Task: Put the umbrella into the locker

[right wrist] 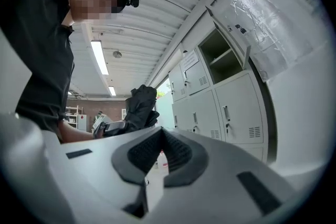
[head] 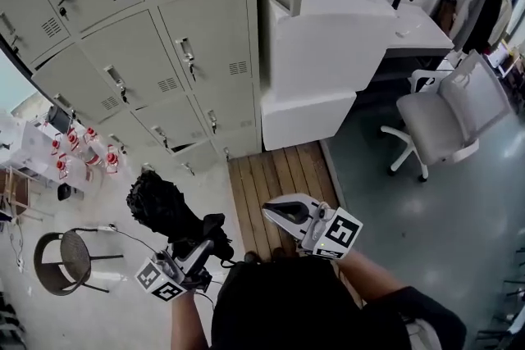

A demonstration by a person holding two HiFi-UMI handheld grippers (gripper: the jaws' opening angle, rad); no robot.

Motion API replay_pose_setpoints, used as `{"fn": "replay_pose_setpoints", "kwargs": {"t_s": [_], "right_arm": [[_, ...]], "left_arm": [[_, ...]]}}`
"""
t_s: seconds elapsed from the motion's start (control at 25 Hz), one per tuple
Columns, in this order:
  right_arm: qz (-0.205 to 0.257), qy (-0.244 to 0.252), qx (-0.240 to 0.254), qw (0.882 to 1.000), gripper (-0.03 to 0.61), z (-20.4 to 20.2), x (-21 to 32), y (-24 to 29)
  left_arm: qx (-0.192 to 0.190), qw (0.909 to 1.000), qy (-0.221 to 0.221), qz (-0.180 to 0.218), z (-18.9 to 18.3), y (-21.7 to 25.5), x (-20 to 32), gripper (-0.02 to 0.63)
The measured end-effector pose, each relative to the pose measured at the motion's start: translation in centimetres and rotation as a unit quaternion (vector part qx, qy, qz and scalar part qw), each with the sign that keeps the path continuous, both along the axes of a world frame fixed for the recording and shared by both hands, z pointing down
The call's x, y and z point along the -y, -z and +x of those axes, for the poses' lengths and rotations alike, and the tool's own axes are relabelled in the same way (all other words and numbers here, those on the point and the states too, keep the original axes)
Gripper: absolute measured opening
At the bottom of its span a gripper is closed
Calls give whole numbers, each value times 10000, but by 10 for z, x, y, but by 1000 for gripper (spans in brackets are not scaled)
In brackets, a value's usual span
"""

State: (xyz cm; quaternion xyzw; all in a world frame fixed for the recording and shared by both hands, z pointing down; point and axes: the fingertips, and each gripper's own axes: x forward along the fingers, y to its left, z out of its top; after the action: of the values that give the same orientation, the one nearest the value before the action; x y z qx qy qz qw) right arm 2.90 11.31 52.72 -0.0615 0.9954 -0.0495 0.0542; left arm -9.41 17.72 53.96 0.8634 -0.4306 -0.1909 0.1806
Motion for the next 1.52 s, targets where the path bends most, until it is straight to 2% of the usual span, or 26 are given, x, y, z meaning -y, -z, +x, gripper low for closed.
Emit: {"fn": "replay_pose_setpoints", "kwargs": {"t_s": [0.16,0.28,0.72,0.92,1.08,1.52], "right_arm": [[155,-94,13,9998,11,7,-5,-9],[63,-126,96,9999,11,16,-7,-9],[-196,-158,561,9981,11,34,-2,1],[-237,-77,664,9975,11,32,1,3],[-237,-64,709,9972,11,27,5,2],[-146,-262,541,9981,11,16,34,6]], "left_arm": [[-69,9999,67,-129,10,-13,-6,258],[-200,9995,163,-167,14,-15,-11,258],[-303,9981,505,-172,18,-4,-17,259],[-205,9976,620,-224,17,-2,-19,259],[-133,9977,629,-191,14,-1,-16,259],[-292,9988,386,-67,0,-4,30,259]]}}
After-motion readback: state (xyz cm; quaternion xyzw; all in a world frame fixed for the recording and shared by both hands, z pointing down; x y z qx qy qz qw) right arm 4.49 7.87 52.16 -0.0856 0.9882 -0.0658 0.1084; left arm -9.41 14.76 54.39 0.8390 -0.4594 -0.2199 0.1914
